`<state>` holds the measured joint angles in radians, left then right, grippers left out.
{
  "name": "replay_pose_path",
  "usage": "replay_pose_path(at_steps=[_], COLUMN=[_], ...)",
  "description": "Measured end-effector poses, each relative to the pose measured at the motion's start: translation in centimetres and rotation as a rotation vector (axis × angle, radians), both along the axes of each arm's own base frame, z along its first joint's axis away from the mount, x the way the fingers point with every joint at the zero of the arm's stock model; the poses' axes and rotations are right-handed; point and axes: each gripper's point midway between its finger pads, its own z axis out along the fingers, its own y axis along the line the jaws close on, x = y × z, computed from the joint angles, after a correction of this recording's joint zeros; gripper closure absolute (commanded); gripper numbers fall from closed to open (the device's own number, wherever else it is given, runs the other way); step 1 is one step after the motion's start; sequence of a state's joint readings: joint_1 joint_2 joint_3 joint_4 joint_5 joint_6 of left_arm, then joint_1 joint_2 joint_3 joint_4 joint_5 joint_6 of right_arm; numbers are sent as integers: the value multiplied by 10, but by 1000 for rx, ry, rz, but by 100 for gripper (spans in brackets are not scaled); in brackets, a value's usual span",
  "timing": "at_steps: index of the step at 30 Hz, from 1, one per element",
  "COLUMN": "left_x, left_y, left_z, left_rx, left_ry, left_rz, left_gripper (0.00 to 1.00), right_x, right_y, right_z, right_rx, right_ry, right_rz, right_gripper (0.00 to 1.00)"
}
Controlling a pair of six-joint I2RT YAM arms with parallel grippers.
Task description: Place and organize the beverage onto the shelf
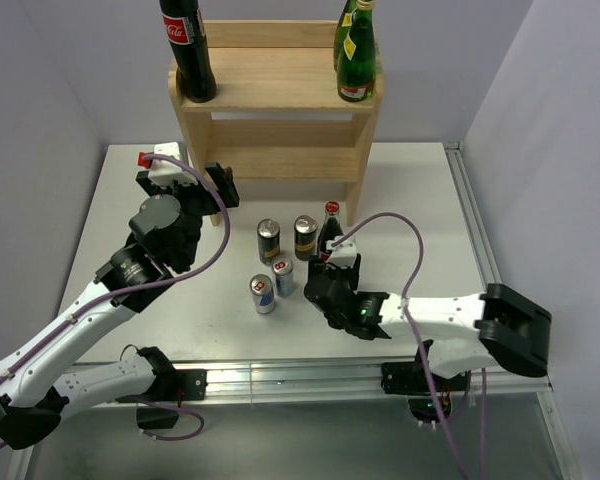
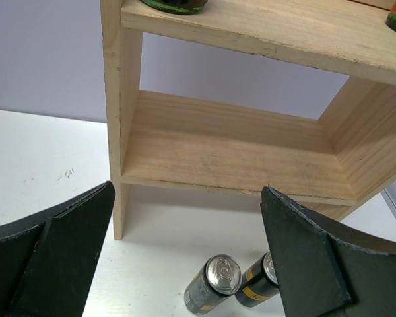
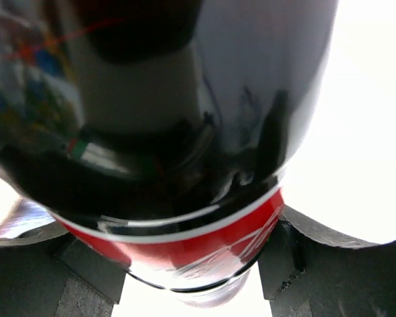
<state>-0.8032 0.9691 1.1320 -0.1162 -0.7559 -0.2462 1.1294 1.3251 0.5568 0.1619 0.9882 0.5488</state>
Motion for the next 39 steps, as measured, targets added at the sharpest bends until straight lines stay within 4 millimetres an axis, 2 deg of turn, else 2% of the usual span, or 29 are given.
replay_pose_path(at_steps=[5,7,12,15,19,21,25,28,30,32,36,39], left_x=[-2,-2,-2,-3,-9,-12,-18,-20,-22,-23,-25,-26], left_y=[2,3,3,6,14,18,27,30,32,33,36,36], left_z=[2,3,3,4,10,14,22,23,23,23,20,17], left_rx=[-5,-7,-7,-10,-27,-39,-63,-67,-66,-69,-69,-67], left_ry=[-6,-8,-8,-10,-23,-32,-52,-54,-54,-56,-55,-52], left_rz=[1,1,5,11,27,32,44,50,52,52,53,53], left_gripper=[1,1,1,1,1,1,1,1,1,1,1,1], right_x=[-7,-7,-7,-8,-3,0,4,9,15,21,40,58], right_y=[1,0,1,10,33,48,66,79,90,101,128,137], right_z=[58,72,94,121,193,243,329,370,389,398,404,401], right_rx=[88,105,53,21,25,67,125,132,113,83,22,-20], right_ry=[-74,-96,-105,-107,-144,-184,-270,-317,-337,-347,-346,-341], right_rz=[3,-10,6,53,123,162,205,222,238,251,296,304], right_gripper=[100,100,100,100,100,100,100,100,100,100,100,100])
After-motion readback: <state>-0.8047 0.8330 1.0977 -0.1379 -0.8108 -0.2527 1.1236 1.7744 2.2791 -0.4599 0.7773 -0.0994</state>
